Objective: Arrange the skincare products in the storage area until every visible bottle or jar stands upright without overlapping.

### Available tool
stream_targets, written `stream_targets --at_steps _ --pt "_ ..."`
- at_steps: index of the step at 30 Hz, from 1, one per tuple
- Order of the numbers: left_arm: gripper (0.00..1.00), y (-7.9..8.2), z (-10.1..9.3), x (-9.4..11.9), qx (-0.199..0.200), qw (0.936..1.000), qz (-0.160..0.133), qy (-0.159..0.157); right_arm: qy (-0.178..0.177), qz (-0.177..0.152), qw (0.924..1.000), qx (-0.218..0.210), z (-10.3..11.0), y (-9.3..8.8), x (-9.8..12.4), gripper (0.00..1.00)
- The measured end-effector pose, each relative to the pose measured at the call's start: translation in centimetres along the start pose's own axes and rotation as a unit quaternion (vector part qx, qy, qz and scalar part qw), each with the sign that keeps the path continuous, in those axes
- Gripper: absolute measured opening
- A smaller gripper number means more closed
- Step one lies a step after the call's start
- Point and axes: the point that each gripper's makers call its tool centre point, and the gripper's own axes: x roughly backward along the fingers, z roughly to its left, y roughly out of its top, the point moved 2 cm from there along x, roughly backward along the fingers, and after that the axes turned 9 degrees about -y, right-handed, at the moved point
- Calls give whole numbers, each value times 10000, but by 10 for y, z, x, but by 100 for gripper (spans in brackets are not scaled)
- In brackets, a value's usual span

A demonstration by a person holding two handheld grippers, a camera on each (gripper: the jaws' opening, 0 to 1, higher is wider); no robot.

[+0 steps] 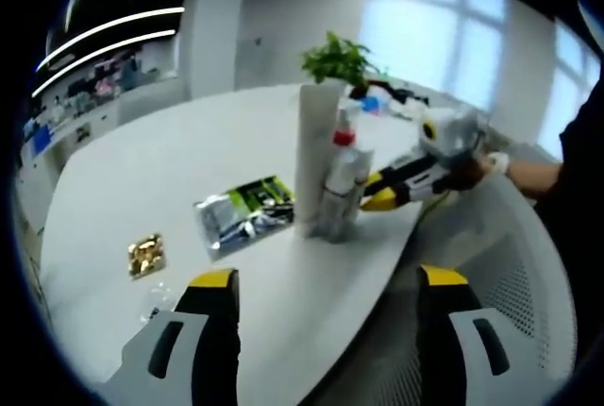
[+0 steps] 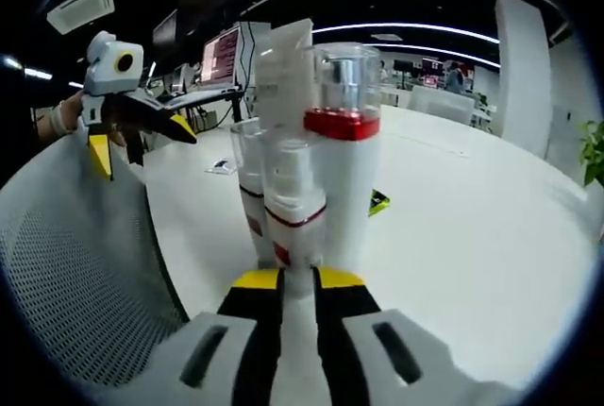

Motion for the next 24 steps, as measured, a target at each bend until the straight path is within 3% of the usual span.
stream_targets --at_steps 16,24 --pt "74 0 -1 0 -15 10000 9 -14 -4 40 10000 -88 3 2 -2 13" --pt "74 0 -3 -1 -75 10000 44 -47 -137 -27 9998 -140 10 11 15 18"
